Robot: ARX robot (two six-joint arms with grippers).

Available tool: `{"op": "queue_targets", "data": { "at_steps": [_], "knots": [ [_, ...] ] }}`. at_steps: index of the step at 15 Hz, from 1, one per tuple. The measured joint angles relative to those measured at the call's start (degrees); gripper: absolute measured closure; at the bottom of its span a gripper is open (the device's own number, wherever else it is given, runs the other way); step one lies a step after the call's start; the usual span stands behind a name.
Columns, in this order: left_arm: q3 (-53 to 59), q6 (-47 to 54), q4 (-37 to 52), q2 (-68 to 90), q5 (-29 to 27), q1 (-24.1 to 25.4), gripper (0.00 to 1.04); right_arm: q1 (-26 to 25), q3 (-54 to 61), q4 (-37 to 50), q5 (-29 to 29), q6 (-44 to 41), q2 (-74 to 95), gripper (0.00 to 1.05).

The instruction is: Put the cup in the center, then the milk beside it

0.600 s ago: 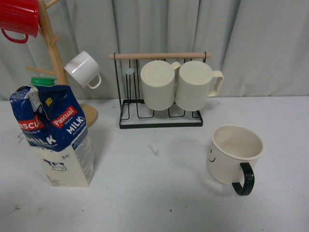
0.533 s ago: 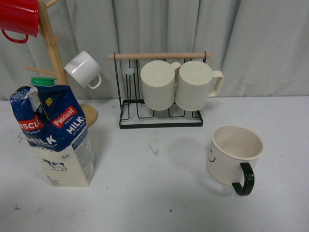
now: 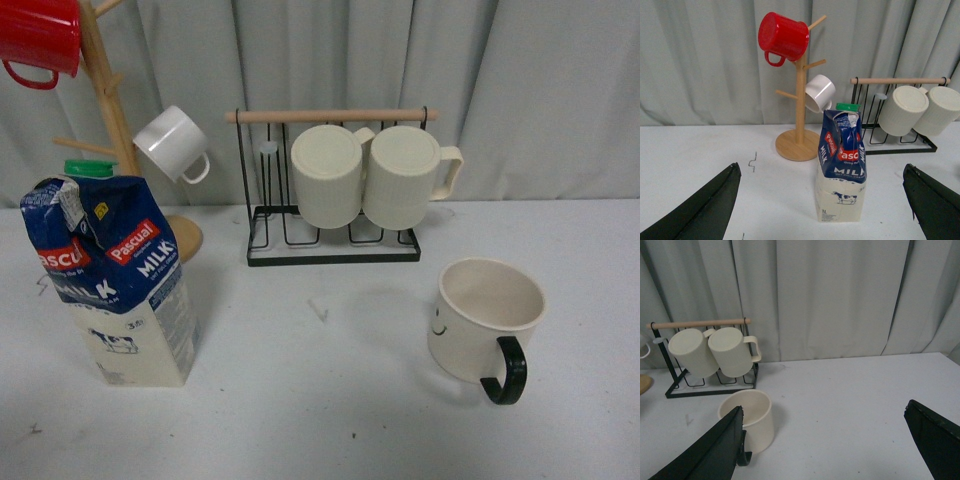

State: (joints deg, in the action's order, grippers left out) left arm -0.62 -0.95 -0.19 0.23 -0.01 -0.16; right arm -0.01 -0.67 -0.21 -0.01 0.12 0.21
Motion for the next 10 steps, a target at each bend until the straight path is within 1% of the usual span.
{"op": "queue_targets", "data": {
  "at_steps": [6, 8, 9, 10],
  "knots": [
    [0.0, 0.0, 0.0, 0.0, 0.0, 0.0, 0.07, -0.1, 0.0, -0.2, -0.4, -0.1, 0.1, 0.06],
    [0.0, 0.0, 0.0, 0.0, 0.0, 0.0, 0.07, -2.1, -0.3, -0.2, -5.6, -0.5, 2.0, 0.06],
    [0.0, 0.0, 0.0, 0.0, -0.1, 0.0, 0.07, -2.9, -0.4, 0.7, -7.0, -0.8, 3.0, 0.06],
    [0.0, 0.0, 0.0, 0.0, 0.0, 0.0, 0.07, -4.3, -0.7, 2.8, -10.0, -1.1, 5.8, 0.06]
  ]
}}
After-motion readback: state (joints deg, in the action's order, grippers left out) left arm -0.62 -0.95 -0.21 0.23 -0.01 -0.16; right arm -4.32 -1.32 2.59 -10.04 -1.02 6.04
